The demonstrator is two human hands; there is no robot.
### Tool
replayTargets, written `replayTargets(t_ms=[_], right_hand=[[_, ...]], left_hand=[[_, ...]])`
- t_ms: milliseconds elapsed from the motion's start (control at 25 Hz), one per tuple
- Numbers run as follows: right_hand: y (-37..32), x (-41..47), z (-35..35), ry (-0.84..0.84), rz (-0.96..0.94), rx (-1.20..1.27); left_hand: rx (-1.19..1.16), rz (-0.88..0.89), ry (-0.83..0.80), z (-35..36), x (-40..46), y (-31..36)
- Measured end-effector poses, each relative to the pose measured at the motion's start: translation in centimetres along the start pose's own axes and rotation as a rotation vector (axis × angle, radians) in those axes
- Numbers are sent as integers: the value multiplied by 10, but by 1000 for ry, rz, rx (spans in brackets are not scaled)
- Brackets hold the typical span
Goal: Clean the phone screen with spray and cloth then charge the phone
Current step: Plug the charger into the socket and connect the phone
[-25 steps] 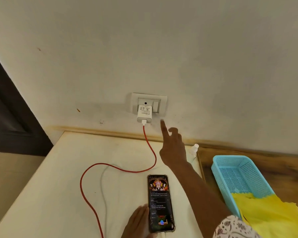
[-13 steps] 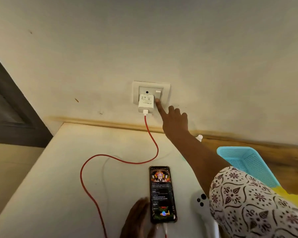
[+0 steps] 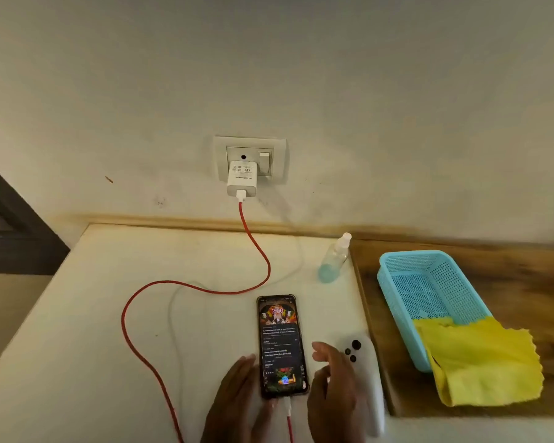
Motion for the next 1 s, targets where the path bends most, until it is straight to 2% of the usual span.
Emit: replayTargets(t_ms=[80,240,320,400,640,800,1000], right_hand=[[12,-18,13,-71,117,-39],[15,-21,20,-46,20,-99],[20,-15,30,-212,139,-97],[25,-10,35,-285,191,-92],[29,-7,33,-279,126,-41],[26,-4,32,-325,59,-113],[24,2,33,-374,66,-217]], left_hand=[[-30,-29,12,2,-2,-4],[8,-13,2,6,-5,-4],[-4,-38,15,6,-7,-6],[8,-50,14,4,-8,-5],[3,-77,-28,3,-8,-4],[-10,-90,-65,3,-8,-5],[-13,-65,-90,5,-8,-5]])
Point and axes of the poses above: each hand's wrist, its own x-axis towards the middle knuckle, its own z-axis out of the palm, y = z × x, the point moved 6 cm from there along x, towards the middle knuckle, and after that the axes turned 3 degrees about -y, right-handed, at the moved point
